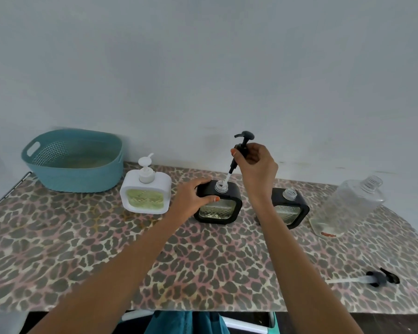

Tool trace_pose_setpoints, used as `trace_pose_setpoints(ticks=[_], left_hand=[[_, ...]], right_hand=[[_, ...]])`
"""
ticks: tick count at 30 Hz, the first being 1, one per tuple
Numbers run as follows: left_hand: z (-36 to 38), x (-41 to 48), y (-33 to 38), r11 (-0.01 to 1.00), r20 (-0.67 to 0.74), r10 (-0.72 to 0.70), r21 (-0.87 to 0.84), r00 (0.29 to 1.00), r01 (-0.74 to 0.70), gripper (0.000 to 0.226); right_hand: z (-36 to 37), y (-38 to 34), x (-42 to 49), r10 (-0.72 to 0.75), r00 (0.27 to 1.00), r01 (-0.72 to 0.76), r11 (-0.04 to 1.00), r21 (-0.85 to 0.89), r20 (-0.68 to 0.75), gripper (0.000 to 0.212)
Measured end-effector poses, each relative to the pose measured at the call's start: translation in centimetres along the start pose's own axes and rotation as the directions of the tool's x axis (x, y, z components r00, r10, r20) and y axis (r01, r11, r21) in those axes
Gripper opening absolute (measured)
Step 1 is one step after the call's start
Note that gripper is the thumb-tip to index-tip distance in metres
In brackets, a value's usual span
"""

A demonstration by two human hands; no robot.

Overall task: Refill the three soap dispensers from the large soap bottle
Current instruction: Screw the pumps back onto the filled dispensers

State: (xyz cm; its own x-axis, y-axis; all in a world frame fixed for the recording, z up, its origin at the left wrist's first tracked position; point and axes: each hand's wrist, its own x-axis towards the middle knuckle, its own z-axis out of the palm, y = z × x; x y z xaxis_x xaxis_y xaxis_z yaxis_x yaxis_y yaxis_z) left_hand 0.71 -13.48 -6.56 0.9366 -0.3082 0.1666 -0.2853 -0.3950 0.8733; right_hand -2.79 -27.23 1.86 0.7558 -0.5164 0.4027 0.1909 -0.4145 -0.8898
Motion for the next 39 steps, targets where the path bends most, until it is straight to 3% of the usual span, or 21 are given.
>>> trace_pose_setpoints(ticks=[7, 18, 22, 26, 30, 35, 39], left_hand=[[0.0, 0.1, -0.3, 0.999, -0.004, -0.023, -0.023, 1.000, 0.023, 0.055], [-0.1, -0.1, -0.1, 0.998, -0.017, -0.008, -0.059, 1.000, 0.007, 0.056], [-0.1, 0.0, -0.1, 0.998, -0.021, -0.012, -0.054, 1.000, 0.011, 0.057], [-0.1, 0.0, -0.1, 0.998, -0.016, -0.012, -0.054, 1.000, 0.011, 0.055], [-0.1, 0.0, -0.3, 0.998, 0.001, -0.034, -0.060, 0.999, 0.034, 0.057], [0.0, 0.0, -0.2, 0.997, -0.003, -0.037, -0.065, 0.999, 0.037, 0.056], [-0.1, -0.1, -0.1, 0.998, -0.005, -0.030, -0.054, 1.000, 0.030, 0.056]], right_hand=[[1.4, 3.4, -2.2, 0.002, 0.990, 0.007, 0.998, -0.067, 0.139, 0.025], [2.3, 6.4, -4.0, 0.014, 0.987, 0.012, 0.987, -0.159, 0.163, 0.030], [2.5, 6.4, -3.8, 0.083, 0.982, -0.042, 0.972, -0.231, 0.171, 0.036], [1.7, 6.1, -3.2, 0.099, 0.947, -0.025, 0.971, -0.237, 0.306, 0.052], [0.3, 5.8, -2.5, 0.092, 0.881, -0.018, 0.987, -0.162, 0.465, 0.036], [1.1, 6.0, -2.4, 0.075, 0.938, -0.015, 0.984, -0.177, 0.337, 0.026], [2.3, 5.9, -2.7, 0.158, 0.959, -0.107, 0.971, -0.215, 0.234, 0.039]])
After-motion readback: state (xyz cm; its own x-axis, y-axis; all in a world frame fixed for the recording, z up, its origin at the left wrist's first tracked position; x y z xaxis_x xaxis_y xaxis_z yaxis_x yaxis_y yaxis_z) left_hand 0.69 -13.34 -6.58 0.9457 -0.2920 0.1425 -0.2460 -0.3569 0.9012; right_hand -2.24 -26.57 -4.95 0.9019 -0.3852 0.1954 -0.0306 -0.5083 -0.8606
